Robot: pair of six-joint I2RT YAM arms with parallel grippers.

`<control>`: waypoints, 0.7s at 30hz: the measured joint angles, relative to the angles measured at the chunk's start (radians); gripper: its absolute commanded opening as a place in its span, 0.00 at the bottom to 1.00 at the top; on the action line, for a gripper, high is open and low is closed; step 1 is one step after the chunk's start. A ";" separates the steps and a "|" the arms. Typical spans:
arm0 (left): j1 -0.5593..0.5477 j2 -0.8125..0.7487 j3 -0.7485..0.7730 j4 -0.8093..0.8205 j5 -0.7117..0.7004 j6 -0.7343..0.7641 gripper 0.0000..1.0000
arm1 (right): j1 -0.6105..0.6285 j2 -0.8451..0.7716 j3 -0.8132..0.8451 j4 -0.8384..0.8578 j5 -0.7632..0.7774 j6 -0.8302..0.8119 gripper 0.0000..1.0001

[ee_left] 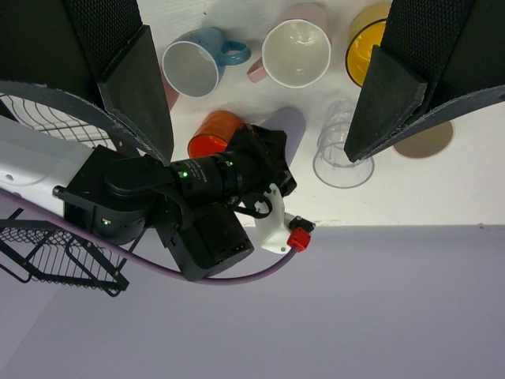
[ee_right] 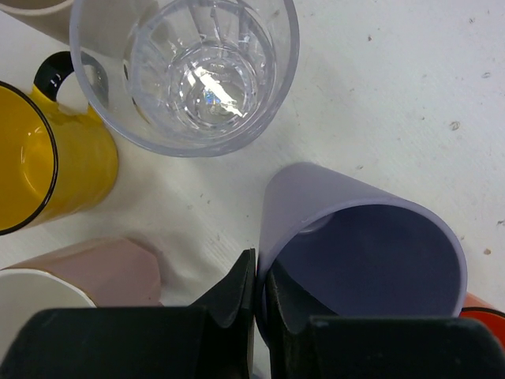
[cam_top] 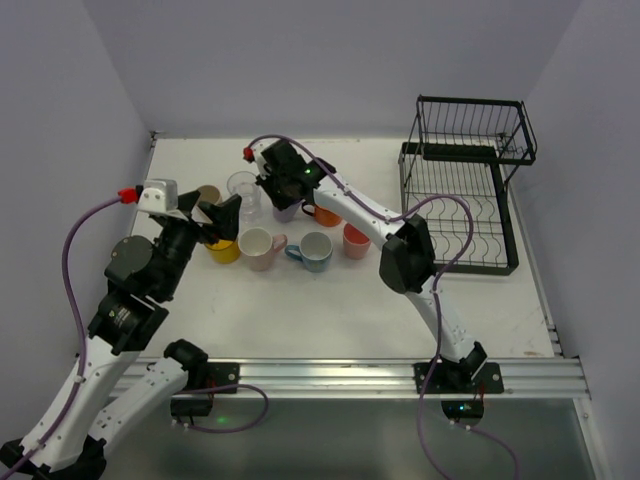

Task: Unload the cups from the dish rack

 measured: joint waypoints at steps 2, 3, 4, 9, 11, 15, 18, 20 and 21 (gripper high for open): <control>0.000 -0.003 0.000 0.000 0.000 0.000 1.00 | 0.000 0.000 0.002 -0.008 0.000 -0.006 0.03; 0.000 -0.004 0.000 0.000 0.000 0.000 1.00 | 0.000 0.000 0.003 -0.008 0.000 -0.007 0.03; 0.000 -0.005 0.000 0.000 0.000 0.000 1.00 | 0.000 0.000 0.006 -0.008 0.000 -0.009 0.04; 0.007 -0.005 0.000 0.000 0.000 0.000 1.00 | 0.000 0.002 0.010 -0.008 0.000 -0.013 0.14; 0.007 -0.005 0.000 0.000 0.000 0.000 1.00 | 0.000 0.010 0.014 -0.005 0.000 -0.014 0.16; 0.007 -0.005 0.000 0.000 0.000 0.000 1.00 | 0.000 0.032 0.028 0.002 0.000 -0.014 0.27; 0.007 -0.005 0.000 0.000 0.000 0.000 1.00 | 0.000 0.045 0.032 0.005 0.000 -0.016 0.33; 0.007 -0.005 0.000 0.000 0.000 0.000 1.00 | 0.000 0.047 0.032 0.006 0.001 -0.017 0.35; 0.007 -0.005 0.000 0.000 0.000 0.000 1.00 | 0.000 0.047 0.032 0.008 0.001 -0.017 0.36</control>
